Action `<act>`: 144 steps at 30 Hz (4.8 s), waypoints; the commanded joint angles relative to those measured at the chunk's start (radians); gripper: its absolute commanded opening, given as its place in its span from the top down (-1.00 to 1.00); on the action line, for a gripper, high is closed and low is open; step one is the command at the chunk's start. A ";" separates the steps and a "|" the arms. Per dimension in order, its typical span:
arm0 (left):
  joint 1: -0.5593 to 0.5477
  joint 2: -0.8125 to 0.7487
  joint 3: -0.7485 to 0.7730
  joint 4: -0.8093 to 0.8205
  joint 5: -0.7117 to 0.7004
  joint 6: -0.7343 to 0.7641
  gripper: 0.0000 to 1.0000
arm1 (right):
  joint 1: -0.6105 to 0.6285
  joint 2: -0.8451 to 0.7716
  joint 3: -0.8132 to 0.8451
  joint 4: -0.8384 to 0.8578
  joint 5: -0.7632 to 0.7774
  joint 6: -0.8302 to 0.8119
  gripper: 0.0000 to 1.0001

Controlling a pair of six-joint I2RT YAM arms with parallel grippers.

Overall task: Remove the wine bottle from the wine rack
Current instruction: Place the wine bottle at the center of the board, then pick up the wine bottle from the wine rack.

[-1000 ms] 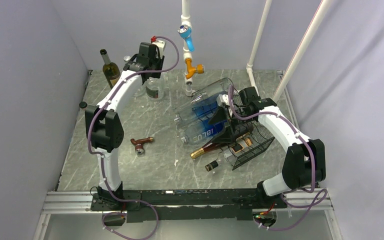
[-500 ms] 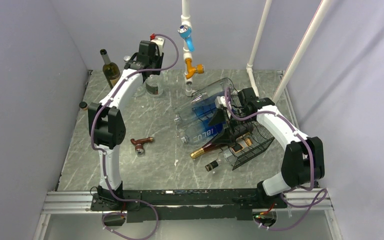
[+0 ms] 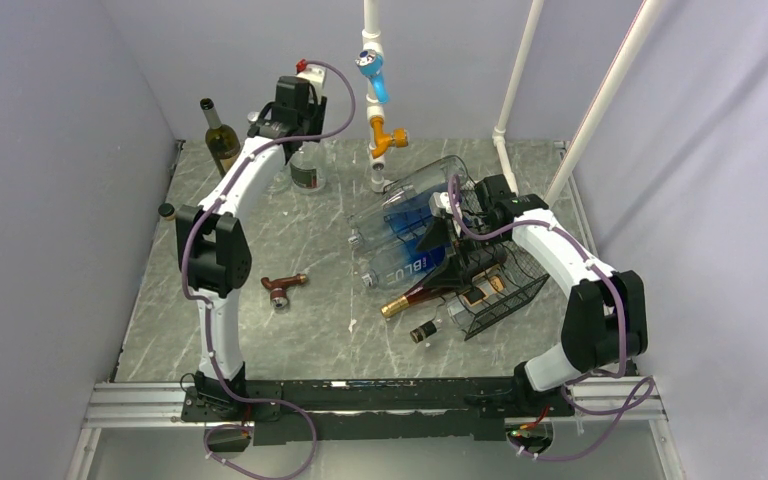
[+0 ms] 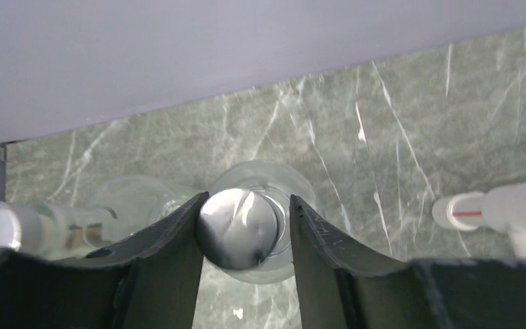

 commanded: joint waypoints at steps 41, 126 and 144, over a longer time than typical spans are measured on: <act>0.006 -0.999 -0.768 0.130 0.452 -0.216 -0.99 | -0.002 -0.110 -0.013 -0.053 0.124 -0.185 -0.99; 0.006 -1.410 -1.395 0.385 0.763 -0.814 -0.99 | -0.070 -0.303 0.190 0.030 0.432 0.160 -1.00; 0.003 -1.340 -1.452 0.493 0.774 -0.877 -0.98 | 0.226 -0.120 0.387 -0.029 0.610 -0.079 -1.00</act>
